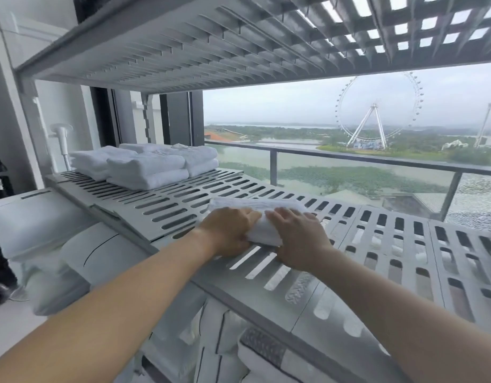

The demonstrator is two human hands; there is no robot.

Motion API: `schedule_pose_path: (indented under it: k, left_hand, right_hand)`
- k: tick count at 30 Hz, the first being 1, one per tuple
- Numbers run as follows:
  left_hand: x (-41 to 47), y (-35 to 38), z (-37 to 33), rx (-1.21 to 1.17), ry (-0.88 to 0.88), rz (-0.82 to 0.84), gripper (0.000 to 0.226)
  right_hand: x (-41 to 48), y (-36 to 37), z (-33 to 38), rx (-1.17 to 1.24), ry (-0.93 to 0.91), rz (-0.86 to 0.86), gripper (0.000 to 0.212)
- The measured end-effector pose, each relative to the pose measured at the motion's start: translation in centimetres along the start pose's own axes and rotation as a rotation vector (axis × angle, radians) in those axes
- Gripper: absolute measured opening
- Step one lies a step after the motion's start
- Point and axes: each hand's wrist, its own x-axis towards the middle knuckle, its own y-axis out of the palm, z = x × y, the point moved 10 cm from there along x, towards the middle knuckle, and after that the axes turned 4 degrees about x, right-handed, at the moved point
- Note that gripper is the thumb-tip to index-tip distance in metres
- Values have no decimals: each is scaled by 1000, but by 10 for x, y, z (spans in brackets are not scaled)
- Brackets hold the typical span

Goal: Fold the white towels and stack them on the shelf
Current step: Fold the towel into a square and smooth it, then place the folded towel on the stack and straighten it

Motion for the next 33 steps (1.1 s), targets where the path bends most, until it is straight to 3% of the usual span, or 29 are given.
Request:
schedule_pose_path:
  k: [11, 15, 20, 28, 33]
  left_hand:
    - [-38, 11, 30, -137, -183, -100, 62]
    - [-40, 5, 42, -45, -139, -121, 62]
    - [-58, -33, 68, 73, -63, -323, 55]
    - [-112, -75, 155, 90, 33, -549, 58]
    - [-147, -74, 230, 193, 17, -578, 64]
  right_hand:
    - [-12, -17, 16, -50, 23, -166, 50]
    - [-16, -27, 24, -8, 61, -225, 46]
    - [-6, -54, 49, 38, 78, -360, 48]
    - [48, -81, 135, 76, 63, -576, 49]
    - [94, -76, 198, 114, 15, -656, 49]
